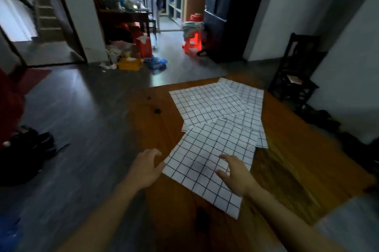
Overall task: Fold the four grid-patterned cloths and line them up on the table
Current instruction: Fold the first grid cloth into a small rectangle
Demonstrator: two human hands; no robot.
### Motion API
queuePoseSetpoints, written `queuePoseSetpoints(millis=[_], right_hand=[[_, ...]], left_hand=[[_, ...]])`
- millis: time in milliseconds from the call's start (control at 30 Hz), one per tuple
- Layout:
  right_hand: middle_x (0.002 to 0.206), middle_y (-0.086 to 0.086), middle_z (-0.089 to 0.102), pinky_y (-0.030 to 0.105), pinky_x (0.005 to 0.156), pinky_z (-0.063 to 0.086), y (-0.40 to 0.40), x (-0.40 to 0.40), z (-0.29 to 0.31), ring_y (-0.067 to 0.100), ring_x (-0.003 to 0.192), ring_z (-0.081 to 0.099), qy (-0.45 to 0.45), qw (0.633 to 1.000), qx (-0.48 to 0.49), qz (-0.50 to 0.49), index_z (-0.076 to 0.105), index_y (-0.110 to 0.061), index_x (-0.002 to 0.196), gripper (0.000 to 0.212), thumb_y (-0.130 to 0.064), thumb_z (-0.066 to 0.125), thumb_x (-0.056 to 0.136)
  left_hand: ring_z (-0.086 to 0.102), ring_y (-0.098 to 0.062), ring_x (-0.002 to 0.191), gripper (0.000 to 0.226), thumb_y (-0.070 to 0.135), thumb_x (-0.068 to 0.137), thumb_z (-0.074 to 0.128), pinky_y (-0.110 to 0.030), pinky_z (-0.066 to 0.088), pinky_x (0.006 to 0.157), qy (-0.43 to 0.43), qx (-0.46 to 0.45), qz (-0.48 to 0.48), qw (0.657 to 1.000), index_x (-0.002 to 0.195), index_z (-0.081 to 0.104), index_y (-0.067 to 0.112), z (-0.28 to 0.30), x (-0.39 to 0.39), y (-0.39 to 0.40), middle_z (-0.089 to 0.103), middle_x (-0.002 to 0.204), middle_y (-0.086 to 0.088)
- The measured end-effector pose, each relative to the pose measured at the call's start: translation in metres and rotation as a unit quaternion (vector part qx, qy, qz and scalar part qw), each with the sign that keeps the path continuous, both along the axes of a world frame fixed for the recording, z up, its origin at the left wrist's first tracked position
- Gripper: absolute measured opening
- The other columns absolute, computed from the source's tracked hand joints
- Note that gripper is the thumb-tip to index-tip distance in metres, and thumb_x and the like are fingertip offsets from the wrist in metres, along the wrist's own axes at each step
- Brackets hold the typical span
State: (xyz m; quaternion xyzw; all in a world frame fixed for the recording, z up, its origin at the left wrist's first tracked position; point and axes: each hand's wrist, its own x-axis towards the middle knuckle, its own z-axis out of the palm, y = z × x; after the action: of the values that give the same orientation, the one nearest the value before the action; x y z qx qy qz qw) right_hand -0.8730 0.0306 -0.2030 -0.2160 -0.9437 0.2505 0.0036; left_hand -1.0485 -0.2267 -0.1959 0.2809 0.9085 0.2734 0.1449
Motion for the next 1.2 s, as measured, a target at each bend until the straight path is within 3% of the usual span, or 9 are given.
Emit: queuePoseSetpoints(millis=[267,467,567,767,933,1067,1200], right_hand=[[0.144,0.003,0.047,0.029,0.111,0.034,0.000,0.025,-0.055,0.018,0.133,0.041,-0.072,0.996,-0.023,-0.057,0.044,-0.018,0.142,0.055,-0.042,0.058,0.095],[0.136,0.001,0.055,0.027,0.104,0.039,-0.005,0.042,-0.087,0.016,0.126,0.049,-0.100,0.991,-0.022,-0.084,0.052,-0.018,0.136,0.049,-0.037,0.062,0.092],[0.138,-0.002,0.051,0.032,0.105,0.039,-0.005,0.048,-0.097,0.017,0.128,0.044,-0.133,0.989,0.040,-0.046,0.051,-0.025,0.135,0.055,-0.044,0.066,0.086],[0.151,-0.007,0.036,0.035,0.113,0.033,-0.001,0.059,-0.109,0.013,0.139,0.031,-0.144,0.989,0.046,-0.009,0.041,-0.031,0.144,0.067,-0.044,0.067,0.084],[0.142,-0.009,0.048,0.035,0.109,0.037,0.005,0.068,-0.119,0.013,0.135,0.040,-0.118,0.992,0.049,-0.002,0.053,-0.029,0.135,0.056,-0.042,0.067,0.082],[0.122,-0.010,0.062,0.036,0.089,0.050,0.007,0.071,-0.127,0.014,0.116,0.055,-0.047,0.997,0.050,-0.032,0.068,-0.030,0.110,0.032,-0.027,0.066,0.079],[0.115,-0.008,0.065,0.036,0.084,0.052,0.008,0.066,-0.130,0.017,0.109,0.059,-0.035,0.997,0.058,-0.047,0.070,-0.030,0.093,0.016,-0.022,0.067,0.080]], left_hand=[[0.046,-0.013,0.120,0.034,0.034,0.094,0.060,-0.032,0.044,0.098,-0.035,-0.004,-0.091,0.995,0.127,0.053,0.026,-0.050,-0.023,0.027,0.053,0.128,0.005],[0.045,-0.013,0.122,0.039,0.032,0.096,0.057,-0.036,0.043,0.102,0.001,-0.103,-0.185,0.977,0.133,0.049,0.024,-0.085,-0.028,0.047,0.050,0.136,0.005],[0.041,-0.014,0.129,0.045,0.030,0.095,0.057,-0.036,0.040,0.107,0.050,-0.138,-0.219,0.965,0.138,0.044,0.023,-0.099,-0.032,0.051,0.042,0.145,0.005],[0.032,-0.014,0.137,0.042,0.027,0.094,0.058,-0.036,0.036,0.109,0.085,-0.164,-0.273,0.944,0.135,0.047,0.026,-0.124,-0.042,0.044,0.036,0.149,0.008],[0.040,-0.010,0.127,0.031,0.029,0.094,0.057,-0.032,0.033,0.103,0.111,-0.153,-0.280,0.941,0.125,0.056,0.028,-0.130,-0.046,0.045,0.045,0.140,0.011],[0.050,-0.011,0.110,0.010,0.026,0.091,0.061,-0.030,0.036,0.090,0.128,-0.145,-0.286,0.938,0.101,0.063,0.027,-0.131,-0.049,0.044,0.055,0.124,0.010],[0.050,-0.008,0.108,0.015,0.027,0.094,0.056,-0.030,0.039,0.091,0.130,-0.157,-0.295,0.934,0.108,0.060,0.026,-0.130,-0.050,0.044,0.054,0.124,0.010]])
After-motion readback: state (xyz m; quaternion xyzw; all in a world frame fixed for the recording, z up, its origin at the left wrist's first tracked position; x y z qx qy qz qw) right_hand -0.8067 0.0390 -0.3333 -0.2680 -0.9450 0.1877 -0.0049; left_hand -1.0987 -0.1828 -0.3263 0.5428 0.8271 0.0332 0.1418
